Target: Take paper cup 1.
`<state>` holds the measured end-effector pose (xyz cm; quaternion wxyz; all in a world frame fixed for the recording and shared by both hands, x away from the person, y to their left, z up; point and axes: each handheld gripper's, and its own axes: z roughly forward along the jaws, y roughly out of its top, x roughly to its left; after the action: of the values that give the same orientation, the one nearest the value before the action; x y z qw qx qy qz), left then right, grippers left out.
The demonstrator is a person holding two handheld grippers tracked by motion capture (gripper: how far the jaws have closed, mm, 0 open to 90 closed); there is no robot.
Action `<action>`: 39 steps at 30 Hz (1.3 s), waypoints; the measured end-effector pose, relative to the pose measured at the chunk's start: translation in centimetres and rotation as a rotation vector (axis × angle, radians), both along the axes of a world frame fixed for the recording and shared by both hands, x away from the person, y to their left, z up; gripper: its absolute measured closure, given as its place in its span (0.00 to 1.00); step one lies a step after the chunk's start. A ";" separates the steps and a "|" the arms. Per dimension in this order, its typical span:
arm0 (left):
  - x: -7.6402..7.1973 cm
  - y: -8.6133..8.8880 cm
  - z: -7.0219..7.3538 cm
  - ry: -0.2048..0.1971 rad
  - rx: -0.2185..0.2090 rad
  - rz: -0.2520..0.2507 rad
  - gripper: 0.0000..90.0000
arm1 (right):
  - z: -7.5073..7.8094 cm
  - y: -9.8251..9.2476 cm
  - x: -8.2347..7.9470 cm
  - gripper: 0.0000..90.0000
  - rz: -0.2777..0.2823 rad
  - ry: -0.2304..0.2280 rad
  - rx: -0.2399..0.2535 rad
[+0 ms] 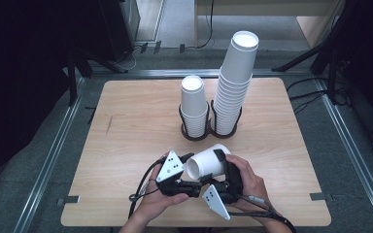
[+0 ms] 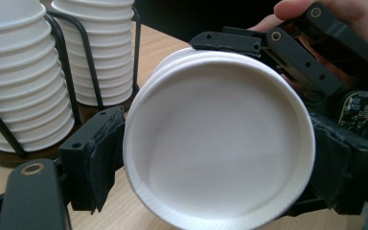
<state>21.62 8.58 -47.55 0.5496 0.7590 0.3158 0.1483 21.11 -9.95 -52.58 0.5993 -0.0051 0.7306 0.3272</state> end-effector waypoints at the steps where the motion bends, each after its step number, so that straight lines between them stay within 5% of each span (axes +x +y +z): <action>1: 0.0 0.0 0.0 0.003 0.001 -0.001 0.17 | 0.0 0.0 0.0 0.20 0.001 -0.002 -0.001; 12: 0.1 -0.1 0.0 0.030 -0.001 -0.006 0.21 | -0.1 0.1 -0.2 0.20 0.003 -0.050 -0.047; 29: 0.3 0.1 0.0 0.057 -0.018 -0.018 0.22 | -0.2 0.2 -0.2 0.19 0.008 -0.058 -0.055; 39: 0.2 0.1 -0.3 0.031 -0.011 -0.023 0.24 | -0.5 0.3 -0.2 0.16 -0.001 -0.077 -0.061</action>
<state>21.82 8.65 -47.86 0.5506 0.7617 0.3164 0.1286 20.91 -9.66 -53.08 0.6268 -0.0358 0.7166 0.3040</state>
